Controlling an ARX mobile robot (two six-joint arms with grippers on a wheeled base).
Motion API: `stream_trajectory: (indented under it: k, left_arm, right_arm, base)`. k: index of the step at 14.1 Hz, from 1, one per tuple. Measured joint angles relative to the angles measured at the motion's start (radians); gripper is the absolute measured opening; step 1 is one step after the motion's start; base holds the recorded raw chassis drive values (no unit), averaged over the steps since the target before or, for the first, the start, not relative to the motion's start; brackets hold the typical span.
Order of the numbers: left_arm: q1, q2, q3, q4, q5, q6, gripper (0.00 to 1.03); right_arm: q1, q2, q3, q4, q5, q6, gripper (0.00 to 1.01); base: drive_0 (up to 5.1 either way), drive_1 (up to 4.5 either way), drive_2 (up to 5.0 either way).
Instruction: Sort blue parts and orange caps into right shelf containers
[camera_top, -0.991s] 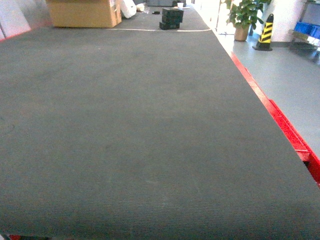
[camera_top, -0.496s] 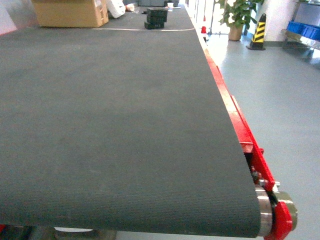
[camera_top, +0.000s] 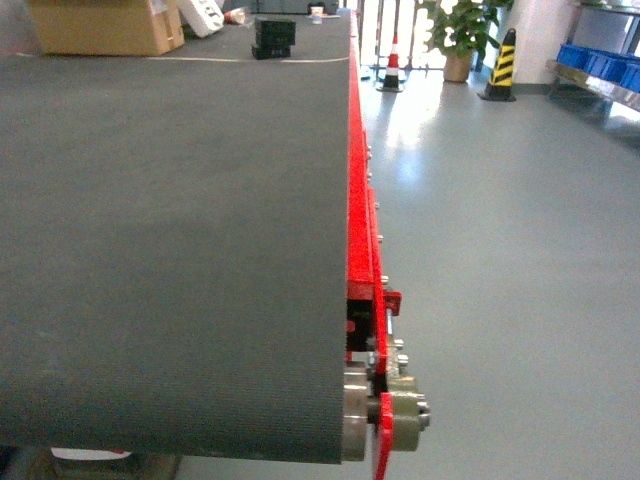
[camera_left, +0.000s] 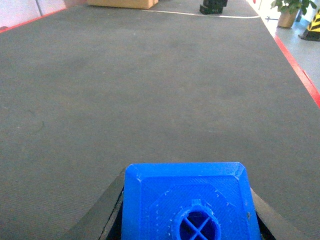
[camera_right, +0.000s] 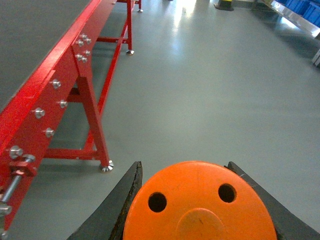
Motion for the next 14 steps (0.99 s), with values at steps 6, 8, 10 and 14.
stream_trajectory:
  k: [6,8,10,14]
  left_arm:
    - [0.0,0.0,0.0,0.0,0.0,0.0,0.45]
    - [0.0,0.0,0.0,0.003,0.0,0.0,0.45]
    - [0.0,0.0,0.0,-0.002,0.0,0.0,0.45]
    - [0.0,0.0,0.0,-0.002,0.0,0.0,0.45]
  right_arm:
    - [0.0,-0.002,0.0,0.001,0.002,0.0,0.43]
    - [0.0,-0.002,0.0,0.0,0.001,0.0,0.43]
    - [0.0,-0.002,0.0,0.0,0.0,0.0,0.43]
    - [0.0,-0.002,0.0,0.002,0.001,0.0,0.43]
  base:
    - [4.9,-2.52,-2.5]
    - [4.9,-2.52,-2.5]
    - [4.9,-2.52,-2.5]
    - [4.9,-2.52,-2.5]
